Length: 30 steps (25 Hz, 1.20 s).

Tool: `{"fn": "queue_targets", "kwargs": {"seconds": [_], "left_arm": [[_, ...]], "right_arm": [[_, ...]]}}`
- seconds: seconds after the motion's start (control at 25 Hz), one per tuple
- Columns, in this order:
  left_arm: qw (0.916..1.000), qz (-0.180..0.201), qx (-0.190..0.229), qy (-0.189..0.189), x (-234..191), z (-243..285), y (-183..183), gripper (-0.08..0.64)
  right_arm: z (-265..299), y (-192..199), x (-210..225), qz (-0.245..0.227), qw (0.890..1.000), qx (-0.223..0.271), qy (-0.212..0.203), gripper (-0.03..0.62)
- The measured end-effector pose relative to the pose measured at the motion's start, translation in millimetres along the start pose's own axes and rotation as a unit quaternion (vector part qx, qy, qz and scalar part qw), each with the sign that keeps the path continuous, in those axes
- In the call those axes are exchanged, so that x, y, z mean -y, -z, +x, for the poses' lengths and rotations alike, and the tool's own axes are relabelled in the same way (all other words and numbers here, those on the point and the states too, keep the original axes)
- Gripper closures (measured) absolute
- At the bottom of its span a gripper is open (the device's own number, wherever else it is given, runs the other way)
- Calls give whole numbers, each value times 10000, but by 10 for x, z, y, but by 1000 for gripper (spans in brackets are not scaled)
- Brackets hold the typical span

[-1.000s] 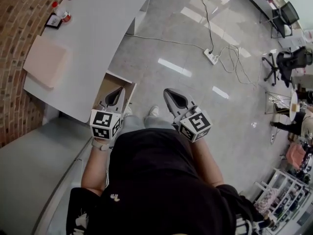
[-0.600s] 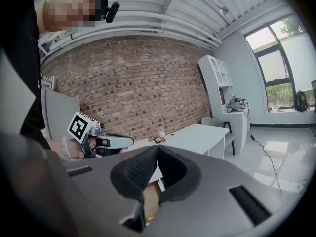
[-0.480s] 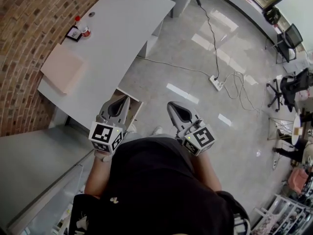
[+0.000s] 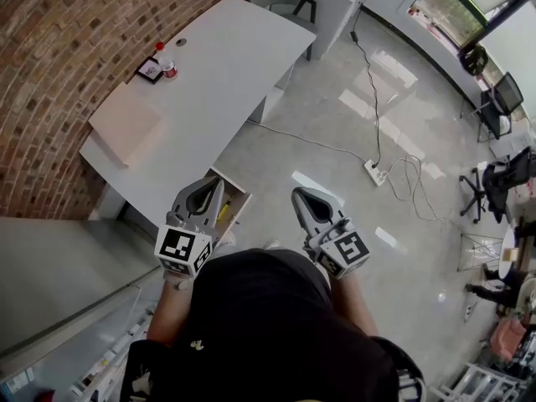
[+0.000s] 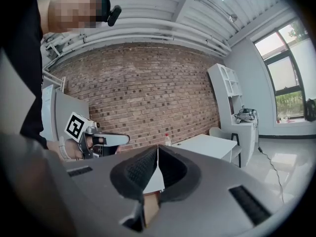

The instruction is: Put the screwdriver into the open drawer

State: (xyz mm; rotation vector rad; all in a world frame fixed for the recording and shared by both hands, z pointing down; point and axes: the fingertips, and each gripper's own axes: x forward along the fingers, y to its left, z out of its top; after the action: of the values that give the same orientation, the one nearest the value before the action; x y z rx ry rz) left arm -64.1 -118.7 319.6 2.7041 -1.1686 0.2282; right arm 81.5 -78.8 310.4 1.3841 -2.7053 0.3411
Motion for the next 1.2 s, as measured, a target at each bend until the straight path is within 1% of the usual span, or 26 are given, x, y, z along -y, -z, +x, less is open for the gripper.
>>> {"fn": "queue_targets", "kwargs": {"seconds": [0.2,0.36,0.44,0.76,0.88,1.2], "left_arm": [[9998,-43,114,-127,-14,-131,-33,557],[9998,8,76,-186,27,-189,-4,557],[9998,26,26,-196,38,-208,31,557],[9997,35,-14,-239,59,-257,85,555],[9998,35,10,-217,70,-275,103,557],[9998,25,-126,-117,107,-267,211,555]], "right_arm": [[1,-60,-67,-72,9999,42,-106,580],[9,-67,-138,-202,9996,46,-177,580],[15,-62,-175,-192,9996,44,-208,580],[-45,-2,-208,-168,9997,-2,-150,580],[-60,33,-235,-139,9998,-24,-119,580],[-106,137,-236,-37,10000,-88,-15,580]]}}
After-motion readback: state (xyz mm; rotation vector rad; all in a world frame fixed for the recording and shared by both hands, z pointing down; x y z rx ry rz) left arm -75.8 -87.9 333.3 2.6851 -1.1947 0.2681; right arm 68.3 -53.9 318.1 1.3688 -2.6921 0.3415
